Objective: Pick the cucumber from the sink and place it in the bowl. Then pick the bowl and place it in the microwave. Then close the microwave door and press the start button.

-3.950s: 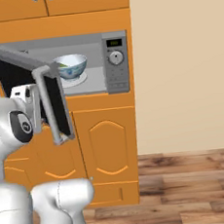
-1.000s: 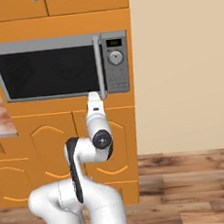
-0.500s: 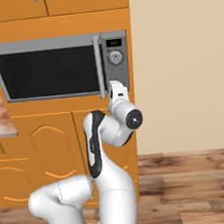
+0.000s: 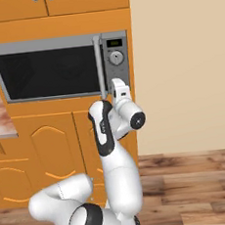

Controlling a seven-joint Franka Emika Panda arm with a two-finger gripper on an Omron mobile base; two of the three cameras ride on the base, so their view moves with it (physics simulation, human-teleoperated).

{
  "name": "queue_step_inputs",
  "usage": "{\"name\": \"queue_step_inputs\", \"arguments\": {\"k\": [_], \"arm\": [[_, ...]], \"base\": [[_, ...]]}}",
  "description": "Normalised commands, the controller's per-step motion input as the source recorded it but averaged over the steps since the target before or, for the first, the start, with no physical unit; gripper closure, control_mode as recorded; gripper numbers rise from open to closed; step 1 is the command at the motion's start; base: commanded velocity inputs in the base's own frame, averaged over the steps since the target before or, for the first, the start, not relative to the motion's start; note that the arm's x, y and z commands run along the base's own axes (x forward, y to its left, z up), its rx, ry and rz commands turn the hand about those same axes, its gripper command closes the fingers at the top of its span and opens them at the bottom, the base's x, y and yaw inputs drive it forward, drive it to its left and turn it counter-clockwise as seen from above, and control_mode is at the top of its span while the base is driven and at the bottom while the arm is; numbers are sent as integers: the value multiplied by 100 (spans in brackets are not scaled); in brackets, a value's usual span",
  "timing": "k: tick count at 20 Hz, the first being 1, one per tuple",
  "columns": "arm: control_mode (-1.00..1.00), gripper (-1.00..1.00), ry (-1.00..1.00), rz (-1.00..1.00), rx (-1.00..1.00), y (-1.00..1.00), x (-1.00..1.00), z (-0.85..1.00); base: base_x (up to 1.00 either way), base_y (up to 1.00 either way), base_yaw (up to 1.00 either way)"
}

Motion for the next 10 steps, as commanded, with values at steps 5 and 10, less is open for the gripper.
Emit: {"name": "queue_step_inputs", "arguments": {"k": [5,10], "arm": [[-100,100,0,-2,0,-21,3,0],[-100,100,1,-4,0,-18,18,4]], "base": [[0,0,0],[0,0,0]]}}
